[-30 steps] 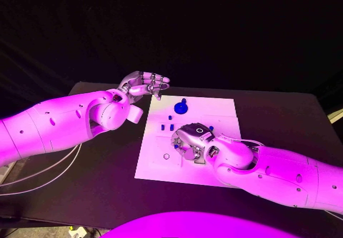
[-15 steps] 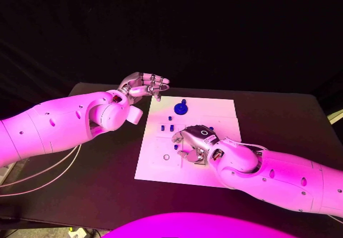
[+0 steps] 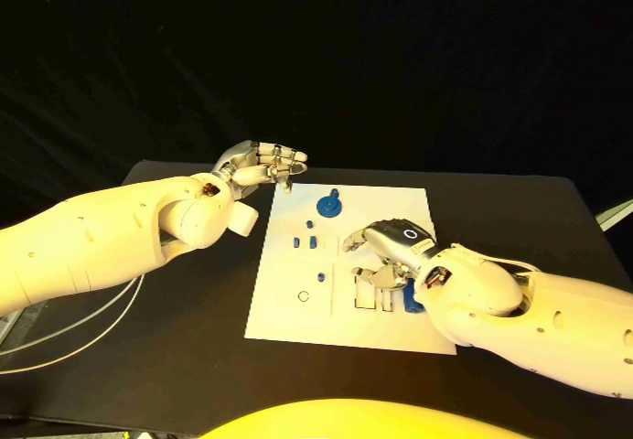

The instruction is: Assemble the parts on the task board

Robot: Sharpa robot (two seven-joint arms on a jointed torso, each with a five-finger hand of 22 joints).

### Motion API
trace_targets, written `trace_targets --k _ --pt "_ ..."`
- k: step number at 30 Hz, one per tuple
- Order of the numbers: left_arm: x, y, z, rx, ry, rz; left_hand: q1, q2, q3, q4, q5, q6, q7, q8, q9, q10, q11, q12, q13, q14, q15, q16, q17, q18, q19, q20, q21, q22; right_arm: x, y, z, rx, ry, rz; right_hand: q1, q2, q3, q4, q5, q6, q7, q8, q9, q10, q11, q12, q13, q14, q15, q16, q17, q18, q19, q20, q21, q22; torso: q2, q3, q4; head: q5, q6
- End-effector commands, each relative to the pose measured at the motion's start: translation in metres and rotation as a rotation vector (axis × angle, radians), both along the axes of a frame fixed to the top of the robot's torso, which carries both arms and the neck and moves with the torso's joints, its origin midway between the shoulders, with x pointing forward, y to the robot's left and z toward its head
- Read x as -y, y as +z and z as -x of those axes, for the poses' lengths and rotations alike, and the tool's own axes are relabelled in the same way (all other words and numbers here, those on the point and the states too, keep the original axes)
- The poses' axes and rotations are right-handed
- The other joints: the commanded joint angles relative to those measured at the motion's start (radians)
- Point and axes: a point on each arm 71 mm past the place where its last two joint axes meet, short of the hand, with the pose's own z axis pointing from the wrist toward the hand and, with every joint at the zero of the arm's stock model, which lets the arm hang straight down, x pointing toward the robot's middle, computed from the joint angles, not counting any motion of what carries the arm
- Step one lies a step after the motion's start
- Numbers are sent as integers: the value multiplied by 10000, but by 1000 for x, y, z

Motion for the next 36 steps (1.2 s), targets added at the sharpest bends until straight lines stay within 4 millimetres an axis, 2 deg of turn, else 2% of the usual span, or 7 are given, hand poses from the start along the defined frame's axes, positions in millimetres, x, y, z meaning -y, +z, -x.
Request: trace_targets --k 1,5,8,13,24,29,36 --pt "1 1 0 14 -69 24 -72 105 -356 74 38 -103 34 175 -88 -270 39 149 156 -48 -10 -135 -100 66 -126 -23 -198 -93 12 13 -10 138 -288 19 253 44 -240 125 166 100 23 -205 -76 14 -69 130 -43 183 -31 207 189 6 193 -15 199 164 -12 13 -28 -166 126" --pt "1 1 0 12 -97 29 -72 105 -356 74 38 -103 34 175 -88 -270 39 149 156 -48 -10 -135 -100 66 -126 -23 -198 -93 28 20 -25 80 -662 517 140 -136 -434 291 160 18 -28 -323 -142 -148 -41 116 -86 240 -8 361 321 -15 242 -17 249 235 -16 14 -33 -248 199" --pt "1 1 0 12 -112 28 -72 105 -356 74 38 -103 34 175 -88 -270 39 149 156 -48 -10 -135 -100 66 -126 -23 -198 -93 38 20 -34 -107 -884 998 734 -8 -2128 1181 244 -113 -236 -544 -242 -649 71 163 -68 47 105 352 114 36 77 96 -62 19 -7 14 -14 -276 228" --pt "1 0 0 8 -123 22 -72 105 -356 74 38 -103 34 175 -88 -270 39 149 156 -48 -10 -135 -100 66 -126 -23 -198 -93 47 17 -43 -370 -1079 1517 1627 -206 -2861 2494 258 -123 -295 -671 -278 -900 113 377 -62 -52 142 433 2 58 29 138 -207 -24 7 12 -12 -311 243" --pt "0 0 0 -10 -116 6 -72 105 -356 74 38 -103 34 175 -88 -270 39 149 156 -48 -10 -135 -100 66 -126 -23 -198 -93 47 10 -49 -524 -1131 1724 1867 -9 -2633 2511 212 10 -239 -647 -257 -496 -4 716 -26 51 58 607 156 0 217 61 104 335 5 1 5 -280 162" --pt "-1 0 0 -24 -84 -18 -63 125 -359 76 39 -112 36 197 -88 -290 41 169 160 -50 -7 -125 -103 67 -120 -19 -206 -100 44 9 -49 -406 -1122 1331 2026 206 -1913 2433 182 323 -61 -566 -243 239 -166 1046 -25 319 -87 994 693 -160 611 -65 860 1142 5 1 0 -271 152" --pt "-1 0 0 -33 -79 -27 -67 137 -361 84 39 -116 38 204 -88 -294 43 178 161 -49 -5 -120 -104 66 -117 -17 -208 -102 41 7 -48 -477 -1076 1217 1861 119 -815 2423 179 684 -82 -456 -201 1323 -345 965 -32 398 -226 1160 910 -291 878 -200 1514 1864 0 0 -4 -263 127"
